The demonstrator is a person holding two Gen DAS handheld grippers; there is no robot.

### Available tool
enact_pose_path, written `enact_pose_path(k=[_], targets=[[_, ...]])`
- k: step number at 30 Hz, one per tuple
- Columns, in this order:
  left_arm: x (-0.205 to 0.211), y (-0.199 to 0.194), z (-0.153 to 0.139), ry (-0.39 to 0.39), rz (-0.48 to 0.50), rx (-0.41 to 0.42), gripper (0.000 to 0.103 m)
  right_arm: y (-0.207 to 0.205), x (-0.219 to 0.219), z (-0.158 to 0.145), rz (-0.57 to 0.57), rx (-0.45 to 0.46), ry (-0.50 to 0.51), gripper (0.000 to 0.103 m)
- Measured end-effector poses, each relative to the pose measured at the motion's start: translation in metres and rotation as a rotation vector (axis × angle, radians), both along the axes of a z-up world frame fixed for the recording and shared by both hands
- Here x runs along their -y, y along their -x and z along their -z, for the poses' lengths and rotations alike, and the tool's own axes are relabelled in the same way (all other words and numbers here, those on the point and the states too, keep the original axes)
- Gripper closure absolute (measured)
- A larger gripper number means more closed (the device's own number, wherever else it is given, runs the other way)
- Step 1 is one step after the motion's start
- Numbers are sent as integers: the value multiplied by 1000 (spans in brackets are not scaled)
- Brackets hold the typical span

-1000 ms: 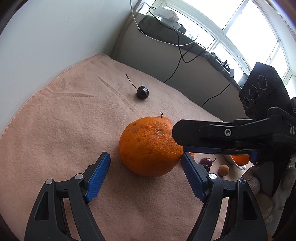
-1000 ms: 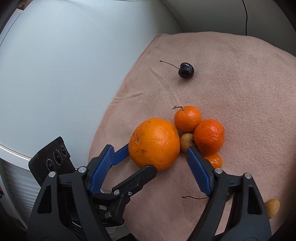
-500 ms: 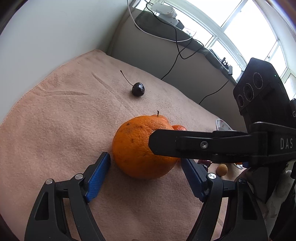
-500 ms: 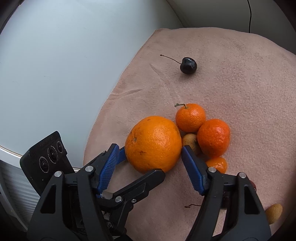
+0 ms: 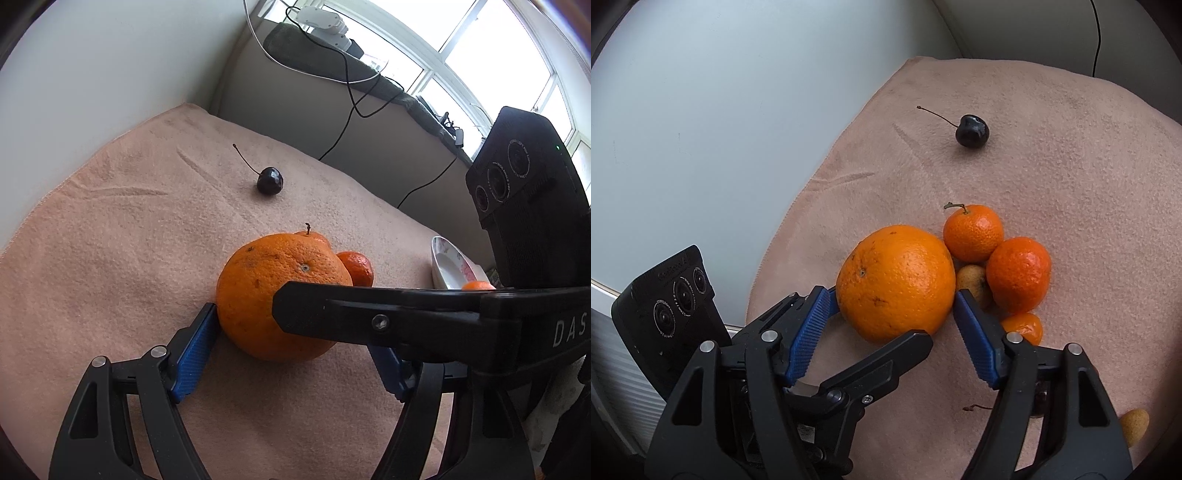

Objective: Organize fruits
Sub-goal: 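Move the right tool to the large dimpled orange and grasp it, then lift the dimpled orange and lower it onto the plate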

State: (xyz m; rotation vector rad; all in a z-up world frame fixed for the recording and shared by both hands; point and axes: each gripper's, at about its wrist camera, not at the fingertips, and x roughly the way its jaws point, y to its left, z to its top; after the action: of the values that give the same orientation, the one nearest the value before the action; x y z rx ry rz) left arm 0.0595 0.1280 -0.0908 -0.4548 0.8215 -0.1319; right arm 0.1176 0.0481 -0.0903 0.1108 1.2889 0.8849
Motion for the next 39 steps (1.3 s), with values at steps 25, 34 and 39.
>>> enact_pose_path(k=[25,34,39], targets=[[17,0,-32,-103,3,94,27,4,26,-19,22,19,-60,32],[43,-14,-51,-113,41,135,27,-1,60,-42,60,56,-82,32],[65,-24,-56,-118,81,149,27,-4,91,-50,101,68,-89,32]])
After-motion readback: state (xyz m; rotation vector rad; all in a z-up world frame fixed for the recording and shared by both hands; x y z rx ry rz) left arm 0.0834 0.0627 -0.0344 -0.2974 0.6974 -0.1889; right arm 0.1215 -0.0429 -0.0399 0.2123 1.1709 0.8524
